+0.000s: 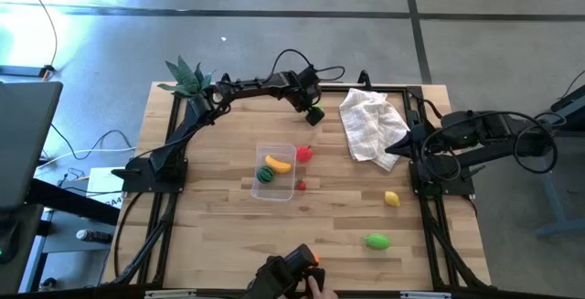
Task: Pick and placing Produce into tupperware
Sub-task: Put the starfruit into the bin
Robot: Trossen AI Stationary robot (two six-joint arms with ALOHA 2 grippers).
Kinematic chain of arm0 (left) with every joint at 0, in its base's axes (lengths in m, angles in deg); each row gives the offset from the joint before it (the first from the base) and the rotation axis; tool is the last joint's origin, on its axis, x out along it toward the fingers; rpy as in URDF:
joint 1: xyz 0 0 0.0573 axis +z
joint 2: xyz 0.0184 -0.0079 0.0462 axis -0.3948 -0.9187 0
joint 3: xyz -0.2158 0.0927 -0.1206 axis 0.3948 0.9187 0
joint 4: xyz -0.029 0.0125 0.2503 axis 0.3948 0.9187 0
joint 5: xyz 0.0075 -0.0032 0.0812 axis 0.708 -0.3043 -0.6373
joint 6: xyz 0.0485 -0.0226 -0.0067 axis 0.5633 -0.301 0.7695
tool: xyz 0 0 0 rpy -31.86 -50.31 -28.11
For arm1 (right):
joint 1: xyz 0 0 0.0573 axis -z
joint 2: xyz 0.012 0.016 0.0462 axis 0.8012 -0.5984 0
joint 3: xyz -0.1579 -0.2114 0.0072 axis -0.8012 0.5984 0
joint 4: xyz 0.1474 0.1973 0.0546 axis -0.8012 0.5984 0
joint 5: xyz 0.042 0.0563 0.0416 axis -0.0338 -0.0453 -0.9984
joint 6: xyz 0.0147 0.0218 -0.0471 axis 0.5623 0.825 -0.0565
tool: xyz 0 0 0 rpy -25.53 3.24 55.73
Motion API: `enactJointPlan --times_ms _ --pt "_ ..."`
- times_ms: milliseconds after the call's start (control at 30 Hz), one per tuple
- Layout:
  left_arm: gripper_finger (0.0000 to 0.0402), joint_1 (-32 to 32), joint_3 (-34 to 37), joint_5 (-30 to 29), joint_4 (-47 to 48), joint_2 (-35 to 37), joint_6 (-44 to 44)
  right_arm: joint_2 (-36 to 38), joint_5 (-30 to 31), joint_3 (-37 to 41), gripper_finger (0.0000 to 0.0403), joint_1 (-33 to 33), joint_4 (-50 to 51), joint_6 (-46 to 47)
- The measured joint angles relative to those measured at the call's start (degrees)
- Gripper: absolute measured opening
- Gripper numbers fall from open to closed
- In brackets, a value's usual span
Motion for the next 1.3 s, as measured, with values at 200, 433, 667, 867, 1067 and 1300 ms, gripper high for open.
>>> enactJointPlan --times_ms 200,433,667,867,1067,1300 --pt "0.0287 -0.4 -0.1 -2.7 -0.1 0.0 -0.7 0.0 0.0 0.0 0.0 0.0 0.0 0.0" --pt "0.028 -2.0 -0.8 -6.8 0.6 -0.2 -0.7 0.0 0.0 0.0 0.0 0.0 0.0 0.0" --pt "0.028 -1.8 -0.8 -7.3 0.8 -0.4 -0.7 0.0 0.0 0.0 0.0 0.0 0.0 0.0" --pt "0.028 -2.3 -0.8 -9.0 1.0 -0.4 -0.8 0.0 0.0 0.0 0.0 0.0 0.0 0.0" --pt "0.028 -2.7 -0.8 -9.7 1.0 -0.4 -0.8 0.0 0.0 0.0 0.0 0.0 0.0 0.0" --pt "0.0279 -2.6 -0.8 -10.4 0.9 -0.4 -0.8 0.0 0.0 0.0 0.0 0.0 0.0 0.0"
